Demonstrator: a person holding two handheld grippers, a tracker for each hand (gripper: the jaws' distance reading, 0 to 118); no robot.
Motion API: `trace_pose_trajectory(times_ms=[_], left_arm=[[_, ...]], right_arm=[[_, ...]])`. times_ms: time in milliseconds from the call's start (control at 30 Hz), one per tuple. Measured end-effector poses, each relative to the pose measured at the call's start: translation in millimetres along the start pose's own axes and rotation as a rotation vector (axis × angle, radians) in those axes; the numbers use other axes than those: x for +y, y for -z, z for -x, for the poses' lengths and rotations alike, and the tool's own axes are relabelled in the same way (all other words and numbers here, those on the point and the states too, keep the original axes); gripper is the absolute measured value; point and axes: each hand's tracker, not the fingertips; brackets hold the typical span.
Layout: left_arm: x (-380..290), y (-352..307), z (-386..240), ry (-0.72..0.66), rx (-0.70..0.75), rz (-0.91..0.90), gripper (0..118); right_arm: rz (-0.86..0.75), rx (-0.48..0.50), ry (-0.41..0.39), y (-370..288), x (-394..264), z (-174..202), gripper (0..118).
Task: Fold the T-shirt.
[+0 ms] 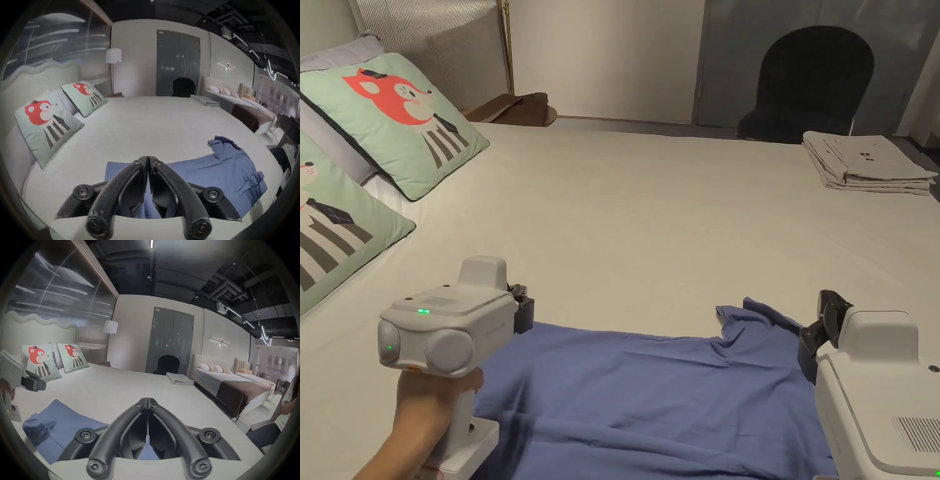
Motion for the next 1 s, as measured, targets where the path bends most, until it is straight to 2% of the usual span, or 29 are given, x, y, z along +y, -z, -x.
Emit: trace_pose_trajectory(times_ms=[200, 233, 300, 333, 367, 400, 567, 633, 733, 800, 833, 867, 1000], left_arm=[[15, 84, 46, -0.079, 0.055, 0.16, 1], [15, 95, 52, -0.101, 0.07, 0.18, 9], [15, 118, 65, -0.124, 0.085, 0.249, 64], [12, 131, 71, -0.119, 0.094, 0.292, 85], [9, 140, 74, -0.115, 0.111, 0.329, 104], [6, 148, 77, -0.121, 0.146, 0.351, 107], [-12, 175, 78, -0.075, 0.2, 0.416, 102], [-19, 175, 75, -0.055, 0.172, 0.427, 101], [-29, 172, 60, -0.005, 0.134, 0.413, 55], [-29, 168, 58, 0.031, 0.145, 0.388, 45], [-28, 166, 57, 0.033, 0.125, 0.383, 30], [-27, 164, 55, 0.037, 0.126, 0.373, 5], [-23, 149, 53, 0.067, 0.136, 0.318, 4]], right_arm=[[0.051, -0.003, 0.004, 43, -13, -2, 0], [0.061, -0.004, 0.005, 48, -16, -3, 0], [0.076, -0.003, 0.005, 59, -23, -3, 0], [0.087, -0.002, 0.0, 64, -27, -4, 0], [0.095, -0.001, -0.004, 68, -30, -3, 0], [0.104, -0.001, -0.008, 71, -33, -3, 0], [0.147, -0.001, -0.013, 82, -47, -4, 0], [0.156, -0.003, -0.018, 83, -51, -4, 0], [0.18, 0.002, -0.023, 85, -55, -5, 0], [0.187, 0.003, -0.018, 85, -56, -7, 0], [0.191, 0.002, -0.019, 86, -57, -8, 0], [0.196, 0.0, -0.018, 87, -57, -10, 0], [0.265, 0.004, 0.06, 105, -57, -31, 0]])
